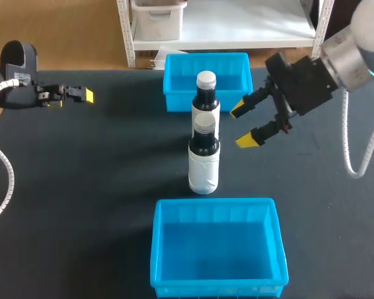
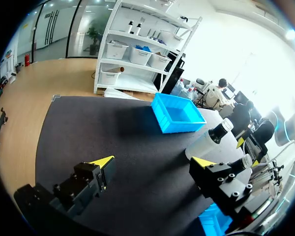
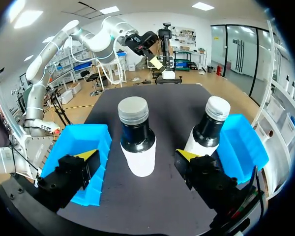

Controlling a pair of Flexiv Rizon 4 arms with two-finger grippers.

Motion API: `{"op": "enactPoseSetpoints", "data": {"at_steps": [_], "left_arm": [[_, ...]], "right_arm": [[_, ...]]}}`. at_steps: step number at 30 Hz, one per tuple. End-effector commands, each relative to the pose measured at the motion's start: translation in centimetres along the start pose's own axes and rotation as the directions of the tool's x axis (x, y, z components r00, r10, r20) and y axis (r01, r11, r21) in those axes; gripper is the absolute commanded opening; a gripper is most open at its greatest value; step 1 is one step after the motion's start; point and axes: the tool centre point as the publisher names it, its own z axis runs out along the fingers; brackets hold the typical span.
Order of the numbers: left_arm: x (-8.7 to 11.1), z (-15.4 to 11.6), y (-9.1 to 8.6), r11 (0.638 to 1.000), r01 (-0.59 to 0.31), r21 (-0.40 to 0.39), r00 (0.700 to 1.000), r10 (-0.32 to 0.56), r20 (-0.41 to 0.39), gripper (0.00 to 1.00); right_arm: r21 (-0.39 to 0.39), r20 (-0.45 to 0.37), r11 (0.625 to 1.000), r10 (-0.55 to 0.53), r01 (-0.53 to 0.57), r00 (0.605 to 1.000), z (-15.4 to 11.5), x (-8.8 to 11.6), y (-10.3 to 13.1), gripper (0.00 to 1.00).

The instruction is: Pick up the bottle, and place it in the far bin if it is heavy, or in the near bin if it is light.

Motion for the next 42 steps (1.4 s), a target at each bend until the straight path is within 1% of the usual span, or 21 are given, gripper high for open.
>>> {"op": "enactPoseSetpoints", "data": {"at_steps": [1, 9, 15, 36, 38, 39, 42], "left_arm": [[0.0, 0.0, 0.0, 1.0, 0.0, 0.0, 1.0, 0.0, 0.0, 1.0], [0.0, 0.0, 0.0, 1.0, 0.0, 0.0, 1.0, 0.0, 0.0, 1.0], [0.0, 0.0, 0.0, 1.0, 0.0, 0.0, 1.0, 0.0, 0.0, 1.0], [0.0, 0.0, 0.0, 1.0, 0.0, 0.0, 1.0, 0.0, 0.0, 1.0], [0.0, 0.0, 0.0, 1.0, 0.0, 0.0, 1.0, 0.0, 0.0, 1.0], [0.0, 0.0, 0.0, 1.0, 0.0, 0.0, 1.0, 0.0, 0.0, 1.0], [0.0, 0.0, 0.0, 1.0, 0.0, 0.0, 1.0, 0.0, 0.0, 1.0]], "right_arm": [[-0.012, -0.003, 1.0, 0.0, 0.0, 1.0, 1.2, -0.7, -0.2, 1.0], [-0.033, 0.0, 0.999, 0.005, -0.005, 1.0, 3.1, -1.5, 0.6, 1.0], [-0.038, 0.006, 0.999, 0.008, -0.007, 1.0, 4.4, -1.8, 0.7, 1.0], [-0.037, 0.045, 0.999, 0.004, -0.002, 0.999, 6.2, -3.2, 0.4, 1.0], [-0.037, 0.046, 0.999, 0.005, -0.003, 0.999, 6.4, -3.2, 0.4, 0.98], [-0.037, 0.046, 0.999, 0.006, -0.005, 0.999, 6.4, -3.2, 0.3, 0.9], [-0.037, 0.047, 0.999, 0.009, -0.007, 0.999, 6.6, -3.2, 0.3, 0.85]]}}
